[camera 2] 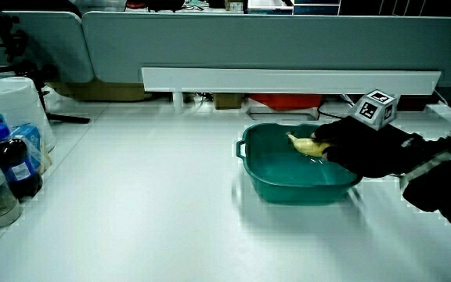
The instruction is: Place banana into plate
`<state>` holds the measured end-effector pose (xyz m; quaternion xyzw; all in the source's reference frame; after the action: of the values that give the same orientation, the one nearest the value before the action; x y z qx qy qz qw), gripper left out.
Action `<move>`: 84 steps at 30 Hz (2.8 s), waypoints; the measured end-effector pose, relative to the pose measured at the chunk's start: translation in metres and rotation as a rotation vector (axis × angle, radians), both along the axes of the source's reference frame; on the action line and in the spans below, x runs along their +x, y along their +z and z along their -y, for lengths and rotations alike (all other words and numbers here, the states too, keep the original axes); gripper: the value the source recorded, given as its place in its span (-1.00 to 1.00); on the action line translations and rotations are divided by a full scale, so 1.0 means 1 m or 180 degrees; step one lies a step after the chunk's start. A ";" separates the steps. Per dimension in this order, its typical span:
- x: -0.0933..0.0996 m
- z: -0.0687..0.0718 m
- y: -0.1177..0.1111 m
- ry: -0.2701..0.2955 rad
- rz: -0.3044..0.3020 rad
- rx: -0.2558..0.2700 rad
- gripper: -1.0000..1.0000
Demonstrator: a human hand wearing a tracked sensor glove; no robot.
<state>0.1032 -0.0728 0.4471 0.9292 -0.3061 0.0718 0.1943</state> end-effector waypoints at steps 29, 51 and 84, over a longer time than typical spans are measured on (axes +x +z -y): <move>-0.025 0.023 0.065 0.0218 -0.0332 -0.0401 0.00; -0.042 0.013 0.109 0.0110 -0.0716 -0.0695 0.00; -0.035 0.016 0.108 0.0210 -0.0767 -0.1043 -1.00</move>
<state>0.0678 -0.0886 0.5546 0.8966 -0.2342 0.0154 0.3755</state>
